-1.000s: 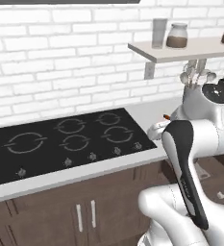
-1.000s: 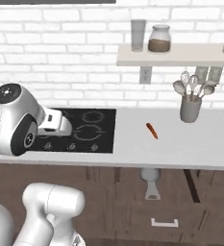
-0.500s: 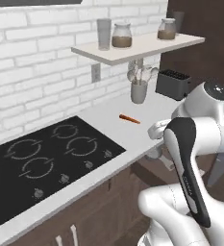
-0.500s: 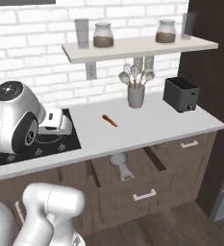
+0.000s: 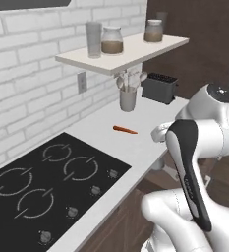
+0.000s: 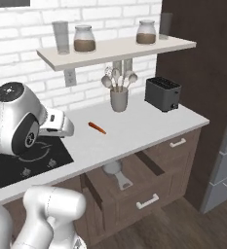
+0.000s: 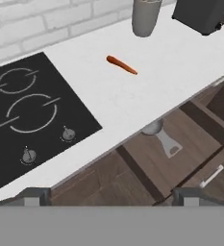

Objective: Pick the measuring cup from the drawer and place it on the counter.

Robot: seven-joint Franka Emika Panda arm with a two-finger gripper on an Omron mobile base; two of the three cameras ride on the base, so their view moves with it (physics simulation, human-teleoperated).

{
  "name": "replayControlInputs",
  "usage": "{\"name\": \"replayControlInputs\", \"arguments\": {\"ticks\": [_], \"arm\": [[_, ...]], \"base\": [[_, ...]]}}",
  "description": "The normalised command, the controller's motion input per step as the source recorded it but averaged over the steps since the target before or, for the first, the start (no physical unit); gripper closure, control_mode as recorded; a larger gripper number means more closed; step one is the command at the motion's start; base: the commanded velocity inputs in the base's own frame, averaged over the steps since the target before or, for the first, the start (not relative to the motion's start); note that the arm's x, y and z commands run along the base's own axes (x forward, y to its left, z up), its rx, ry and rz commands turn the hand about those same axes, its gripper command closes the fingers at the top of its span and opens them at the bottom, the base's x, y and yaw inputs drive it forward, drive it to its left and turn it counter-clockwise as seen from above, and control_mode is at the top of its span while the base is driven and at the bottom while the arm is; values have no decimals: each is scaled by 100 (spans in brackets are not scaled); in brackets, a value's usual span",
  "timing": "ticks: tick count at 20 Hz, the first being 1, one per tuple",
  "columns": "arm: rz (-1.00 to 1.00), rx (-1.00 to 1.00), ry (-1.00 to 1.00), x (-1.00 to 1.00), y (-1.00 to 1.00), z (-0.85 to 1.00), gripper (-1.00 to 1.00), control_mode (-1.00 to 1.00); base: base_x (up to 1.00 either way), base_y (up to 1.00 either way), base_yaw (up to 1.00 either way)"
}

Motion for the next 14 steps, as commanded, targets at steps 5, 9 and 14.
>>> {"name": "replayControlInputs", "arguments": {"ticks": [5,9,14], "arm": [[-7,0,0,-4,-2,0,-100,-100],[-8,3,9,0,-78,-30,-100,-100],[-3,8,21,0,-100,-58,-100,-100]], "base": [[-28,0,-7],[0,0,0],[0,0,0]]}}
